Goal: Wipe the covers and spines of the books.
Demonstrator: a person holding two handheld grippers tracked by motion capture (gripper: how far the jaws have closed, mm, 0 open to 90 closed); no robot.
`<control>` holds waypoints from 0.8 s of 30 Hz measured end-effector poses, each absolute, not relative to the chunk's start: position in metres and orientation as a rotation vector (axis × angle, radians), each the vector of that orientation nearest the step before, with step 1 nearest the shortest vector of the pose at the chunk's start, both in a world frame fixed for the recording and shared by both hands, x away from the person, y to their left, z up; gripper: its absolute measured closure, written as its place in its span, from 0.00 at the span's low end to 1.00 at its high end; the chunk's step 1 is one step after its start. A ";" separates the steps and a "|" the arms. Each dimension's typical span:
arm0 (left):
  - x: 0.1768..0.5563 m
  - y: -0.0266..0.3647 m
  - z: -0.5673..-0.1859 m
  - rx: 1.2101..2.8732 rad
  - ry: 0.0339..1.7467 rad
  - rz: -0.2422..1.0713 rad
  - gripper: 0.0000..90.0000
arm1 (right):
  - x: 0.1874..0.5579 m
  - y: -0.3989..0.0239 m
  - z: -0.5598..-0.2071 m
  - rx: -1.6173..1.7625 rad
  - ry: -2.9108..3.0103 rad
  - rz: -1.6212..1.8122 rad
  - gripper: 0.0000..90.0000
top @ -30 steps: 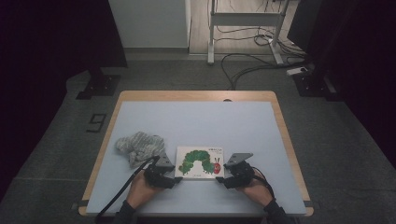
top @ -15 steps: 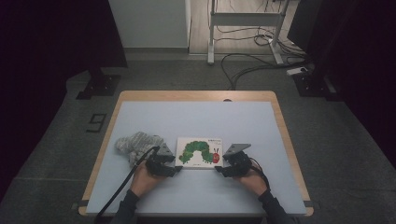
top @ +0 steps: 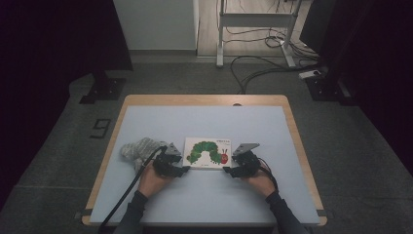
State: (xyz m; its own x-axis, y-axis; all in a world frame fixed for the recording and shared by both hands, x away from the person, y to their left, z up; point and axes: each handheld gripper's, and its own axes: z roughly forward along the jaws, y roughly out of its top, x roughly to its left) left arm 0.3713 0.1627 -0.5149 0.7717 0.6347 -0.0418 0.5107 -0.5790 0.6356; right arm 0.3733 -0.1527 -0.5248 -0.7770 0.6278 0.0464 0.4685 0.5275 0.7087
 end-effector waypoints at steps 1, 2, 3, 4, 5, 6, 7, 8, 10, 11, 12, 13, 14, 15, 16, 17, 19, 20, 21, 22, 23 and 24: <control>0.371 0.163 -0.515 2.318 0.856 0.259 0.42 | 0.373 -0.153 -0.525 0.930 2.550 1.091 0.41; 0.371 0.163 -0.515 2.324 0.861 0.265 0.39 | 0.374 -0.153 -0.525 0.931 2.551 1.094 0.40; 0.371 0.163 -0.515 2.331 0.870 0.268 0.37 | 0.373 -0.153 -0.525 0.934 2.548 1.093 0.39; 0.371 0.163 -0.515 2.335 0.875 0.270 0.34 | 0.373 -0.153 -0.525 0.932 2.551 1.086 0.37; 0.371 0.164 -0.515 2.334 0.879 0.260 0.31 | 0.372 -0.152 -0.525 0.933 2.550 1.077 0.34; 0.371 0.165 -0.514 2.330 0.882 0.243 0.27 | 0.372 -0.151 -0.525 0.927 2.549 1.075 0.32; 0.371 0.166 -0.513 2.322 0.886 0.231 0.24 | 0.371 -0.151 -0.525 0.927 2.554 1.078 0.29; 0.369 0.167 -0.512 2.309 0.886 0.220 0.21 | 0.371 -0.150 -0.526 0.924 2.551 1.076 0.28; 0.366 0.168 -0.509 2.293 0.883 0.216 0.17 | 0.370 -0.151 -0.526 0.922 2.556 1.071 0.23; 0.364 0.168 -0.507 2.289 0.875 0.214 0.16 | 0.369 -0.151 -0.526 0.921 2.558 1.070 0.20; 0.361 0.169 -0.505 2.289 0.867 0.217 0.16 | 0.368 -0.152 -0.525 0.927 2.555 1.070 0.18; 0.359 0.170 -0.504 2.293 0.865 0.224 0.15 | 0.366 -0.153 -0.525 0.926 2.549 1.069 0.15; 0.356 0.171 -0.502 2.291 0.868 0.233 0.14 | 0.365 -0.154 -0.523 0.929 2.543 1.072 0.14; 0.353 0.172 -0.501 2.289 0.869 0.235 0.13 | 0.363 -0.155 -0.522 0.933 2.540 1.075 0.14; 0.350 0.173 -0.499 2.280 0.875 0.236 0.12 | 0.362 -0.157 -0.520 0.932 2.532 1.078 0.14; 0.348 0.175 -0.498 2.271 0.878 0.236 0.11 | 0.360 -0.158 -0.518 0.934 2.524 1.081 0.14; 0.342 0.179 -0.494 2.252 0.885 0.234 0.09 | 0.356 -0.161 -0.514 0.929 2.516 1.086 0.10; 0.339 0.181 -0.493 2.246 0.888 0.233 0.09 | 0.354 -0.163 -0.512 0.930 2.514 1.090 0.06; 0.336 0.183 -0.491 2.238 0.890 0.235 0.08 | 0.352 -0.164 -0.510 0.928 2.509 1.093 0.04; 0.332 0.186 -0.490 2.235 0.887 0.234 0.07 | 0.350 -0.167 -0.507 0.921 2.506 1.092 0.03; 0.329 0.188 -0.489 2.236 0.883 0.235 0.05 | 0.347 -0.168 -0.505 0.924 2.499 1.092 0.02; 0.325 0.190 -0.488 2.237 0.876 0.236 0.04 | 0.345 -0.171 -0.503 0.918 2.496 1.091 0.01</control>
State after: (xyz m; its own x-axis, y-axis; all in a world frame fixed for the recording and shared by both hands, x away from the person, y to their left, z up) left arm 0.3248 0.1900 -0.4876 0.7535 0.6522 -0.0831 0.5222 -0.5168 0.6784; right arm 0.3448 -0.1707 -0.5033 -0.7644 0.6447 0.0088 0.4444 0.5169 0.7317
